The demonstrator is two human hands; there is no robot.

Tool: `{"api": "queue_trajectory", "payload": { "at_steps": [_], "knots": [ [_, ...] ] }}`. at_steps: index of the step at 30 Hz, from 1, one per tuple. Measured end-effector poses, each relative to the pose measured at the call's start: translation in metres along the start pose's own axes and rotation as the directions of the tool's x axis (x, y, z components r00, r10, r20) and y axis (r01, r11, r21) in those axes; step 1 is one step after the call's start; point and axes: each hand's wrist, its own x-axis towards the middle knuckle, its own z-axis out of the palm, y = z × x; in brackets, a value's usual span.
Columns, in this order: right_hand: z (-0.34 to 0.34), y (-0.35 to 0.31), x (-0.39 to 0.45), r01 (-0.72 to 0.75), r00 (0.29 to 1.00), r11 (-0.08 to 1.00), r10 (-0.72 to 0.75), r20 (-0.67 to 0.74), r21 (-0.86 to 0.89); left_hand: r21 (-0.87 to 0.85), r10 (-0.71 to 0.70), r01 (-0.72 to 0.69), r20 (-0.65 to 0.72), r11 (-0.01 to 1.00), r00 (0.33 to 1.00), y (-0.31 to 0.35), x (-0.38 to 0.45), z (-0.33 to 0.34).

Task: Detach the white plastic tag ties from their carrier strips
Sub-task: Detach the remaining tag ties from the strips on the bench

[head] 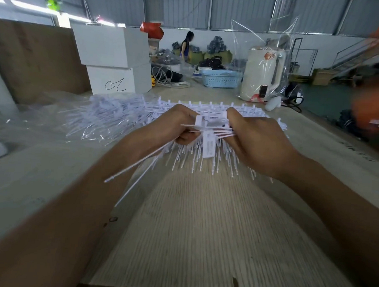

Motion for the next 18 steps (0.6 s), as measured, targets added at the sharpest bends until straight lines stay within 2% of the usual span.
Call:
{"api": "queue_trajectory", "payload": {
  "at_steps": [5, 8, 11, 13, 15, 18],
  "knots": [
    [0.009, -0.001, 0.002, -0.265, 0.964, 0.933, 0.255, 0.075, 0.242, -0.012, 0.056, -0.056, 0.070, 0.998, 0.996, -0.007, -0.001, -0.004],
    [0.016, -0.009, 0.006, -0.424, 0.905, 0.795, 0.382, 0.184, 0.434, 0.246, 0.126, -0.119, -0.015, 0.962, 0.992, -0.009, 0.003, -0.005],
    [0.022, -0.013, 0.009, -0.506, 0.857, 0.673, 0.461, 0.228, 0.540, 0.592, 0.272, -0.204, -0.028, 0.780, 0.962, -0.008, 0.004, -0.004],
    [0.024, -0.016, 0.011, -0.523, 0.836, 0.597, 0.500, 0.228, 0.609, 0.672, 0.339, -0.229, -0.035, 0.704, 0.940, -0.007, 0.003, -0.002],
    [0.026, -0.022, 0.013, -0.553, 0.780, 0.435, 0.569, 0.260, 0.710, 0.698, 0.390, -0.245, -0.053, 0.672, 0.919, -0.005, 0.004, -0.001],
    [0.027, -0.029, 0.016, -0.627, 0.619, 0.065, 0.647, 0.445, 0.777, 0.726, 0.412, -0.259, -0.037, 0.637, 0.911, -0.002, 0.001, 0.000]
  ]
}}
